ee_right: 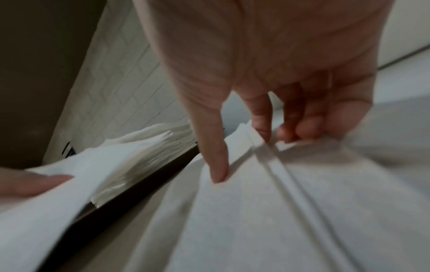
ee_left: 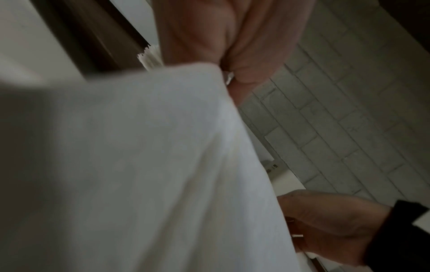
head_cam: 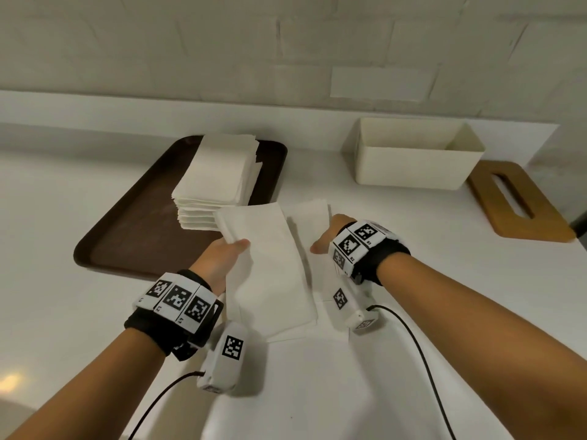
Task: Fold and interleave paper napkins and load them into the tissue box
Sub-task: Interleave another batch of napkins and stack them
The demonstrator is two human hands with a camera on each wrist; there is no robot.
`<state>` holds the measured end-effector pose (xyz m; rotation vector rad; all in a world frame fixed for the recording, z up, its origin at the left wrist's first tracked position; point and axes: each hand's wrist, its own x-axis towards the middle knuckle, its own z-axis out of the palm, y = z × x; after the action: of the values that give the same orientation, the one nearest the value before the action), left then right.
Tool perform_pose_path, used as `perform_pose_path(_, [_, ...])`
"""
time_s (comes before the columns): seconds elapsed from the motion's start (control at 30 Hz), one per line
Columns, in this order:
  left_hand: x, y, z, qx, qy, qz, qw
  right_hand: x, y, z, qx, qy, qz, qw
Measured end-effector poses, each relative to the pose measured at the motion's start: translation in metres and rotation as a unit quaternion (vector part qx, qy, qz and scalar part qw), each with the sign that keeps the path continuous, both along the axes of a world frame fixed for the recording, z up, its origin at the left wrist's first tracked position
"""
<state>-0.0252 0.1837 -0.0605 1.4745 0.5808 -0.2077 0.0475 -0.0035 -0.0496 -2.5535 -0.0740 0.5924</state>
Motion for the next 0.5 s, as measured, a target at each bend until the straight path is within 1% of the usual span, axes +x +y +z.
perform_pose_path(0.1, [0.000,0.000,-0.003,-0.008,0.006,-0.003,1.000,0.005,0.001,-0.006,0.014,-0.012,-0.030,0.999])
perform_pose_path(0.13, [0.000,-0.001,-0.003,-0.011,0.008,-0.003,1.000,0.008,-0.001,-0.005,0.024,-0.004,-0.041,0.999])
perform_pose_path(0.2, [0.003,-0.002,-0.004,-0.020,0.016,0.000,1.000,0.014,-0.009,-0.001,0.063,-0.011,-0.059,0.996])
perform_pose_path(0.23, [0.005,-0.003,-0.006,-0.026,0.024,0.005,0.999,0.017,-0.015,0.003,0.100,-0.025,-0.076,0.992])
perform_pose_path(0.3, [0.009,-0.008,-0.006,-0.038,0.033,0.016,0.999,0.020,-0.027,0.016,0.189,-0.066,-0.125,0.972])
perform_pose_path(0.37, [0.013,-0.015,-0.004,-0.045,0.030,0.020,0.998,0.018,-0.037,0.032,0.255,-0.101,-0.151,0.950])
perform_pose_path(0.43, [0.016,-0.022,-0.002,-0.046,0.025,0.018,0.998,0.016,-0.043,0.046,0.341,-0.104,-0.154,0.921])
perform_pose_path(0.5, [0.019,-0.028,0.000,-0.035,0.026,0.002,0.999,0.011,-0.046,0.056,0.435,-0.066,-0.145,0.886])
